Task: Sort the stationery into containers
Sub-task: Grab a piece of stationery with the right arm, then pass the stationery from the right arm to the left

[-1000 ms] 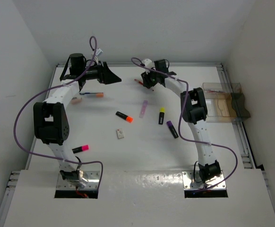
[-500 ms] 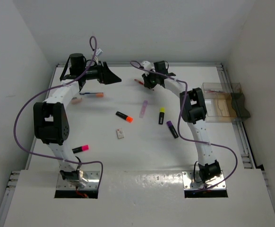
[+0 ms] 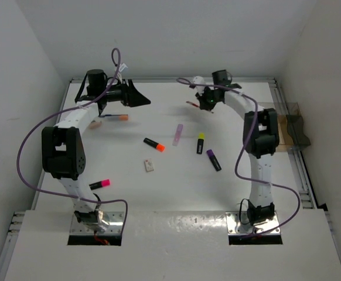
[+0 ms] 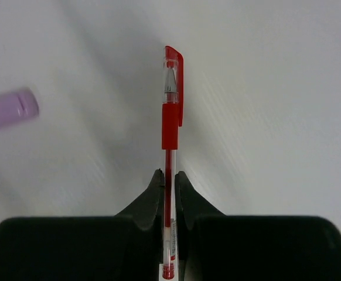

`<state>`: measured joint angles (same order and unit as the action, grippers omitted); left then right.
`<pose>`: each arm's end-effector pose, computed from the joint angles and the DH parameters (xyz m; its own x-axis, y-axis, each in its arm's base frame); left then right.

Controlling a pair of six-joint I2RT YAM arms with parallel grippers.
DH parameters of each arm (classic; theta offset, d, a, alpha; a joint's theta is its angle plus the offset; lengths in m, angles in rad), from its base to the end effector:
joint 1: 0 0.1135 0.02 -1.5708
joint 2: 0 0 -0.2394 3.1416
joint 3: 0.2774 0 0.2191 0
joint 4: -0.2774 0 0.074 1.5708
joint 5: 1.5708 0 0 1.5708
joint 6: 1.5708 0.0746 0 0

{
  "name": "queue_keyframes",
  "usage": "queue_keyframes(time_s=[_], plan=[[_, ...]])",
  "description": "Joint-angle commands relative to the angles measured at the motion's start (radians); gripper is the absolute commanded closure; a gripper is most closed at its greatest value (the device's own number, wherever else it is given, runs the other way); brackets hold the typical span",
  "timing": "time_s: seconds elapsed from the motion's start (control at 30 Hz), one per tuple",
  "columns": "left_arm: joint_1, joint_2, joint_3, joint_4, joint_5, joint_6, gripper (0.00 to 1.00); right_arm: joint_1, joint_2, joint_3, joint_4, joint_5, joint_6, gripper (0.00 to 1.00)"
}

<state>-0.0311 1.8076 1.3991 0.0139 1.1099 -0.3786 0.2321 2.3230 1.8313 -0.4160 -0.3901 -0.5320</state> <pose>0.3901 -0.0790 0.2764 -0.6676 -0.1437 -0.7305 0.6387 0.3936 -0.6612 0.4661 0.1393 0.1290 -0.4375 -0.5855 -0.6825 -0.7687 0.6373 -0.0540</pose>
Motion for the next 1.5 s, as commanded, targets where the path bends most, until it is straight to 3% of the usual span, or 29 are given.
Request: queue_keyframes(time_s=[0.0, 0.13, 0.3, 0.47, 0.67, 0.8, 0.9, 1.0, 1.1, 1.3, 1.47], plan=[[0.007, -0.077, -0.029, 0.063, 0.019, -0.002, 0.0, -0.082, -0.22, -0.035, -0.122, -0.016, -0.167, 1.0], [-0.001, -0.102, -0.051, 0.09, 0.027, -0.017, 0.0, -0.123, -0.355, 0.008, -0.347, 0.046, -0.394, 1.0], [-0.018, -0.123, -0.074, 0.129, 0.019, -0.036, 0.0, -0.155, -0.462, -0.004, -0.572, 0.262, -0.647, 1.0], [-0.036, -0.129, -0.097, 0.155, 0.011, -0.048, 0.0, -0.226, -0.556, -0.07, -0.603, 0.372, -0.886, 1.0], [-0.043, -0.139, -0.115, 0.17, 0.008, -0.052, 0.0, -0.275, -0.539, -0.032, -0.65, 0.522, -1.031, 1.0], [-0.049, -0.136, -0.123, 0.192, 0.005, -0.063, 0.0, -0.296, -0.507, -0.038, -0.603, 0.64, -1.042, 1.0], [-0.055, -0.134, -0.132, 0.208, 0.002, -0.075, 0.0, -0.31, -0.519, -0.139, -0.505, 0.666, -1.063, 1.0], [-0.056, -0.136, -0.137, 0.21, 0.005, -0.074, 0.0, -0.313, -0.543, -0.286, -0.243, 0.727, -1.091, 1.0], [-0.053, -0.139, -0.143, 0.21, 0.005, -0.069, 0.0, -0.31, -0.548, -0.352, -0.123, 0.749, -1.094, 1.0], [-0.053, -0.143, -0.164, 0.225, 0.004, -0.068, 0.0, -0.298, -0.518, -0.371, -0.008, 0.823, -1.014, 1.0], [-0.049, -0.139, -0.166, 0.227, 0.013, -0.066, 0.0, -0.31, -0.537, -0.415, 0.034, 0.783, -0.996, 1.0]])
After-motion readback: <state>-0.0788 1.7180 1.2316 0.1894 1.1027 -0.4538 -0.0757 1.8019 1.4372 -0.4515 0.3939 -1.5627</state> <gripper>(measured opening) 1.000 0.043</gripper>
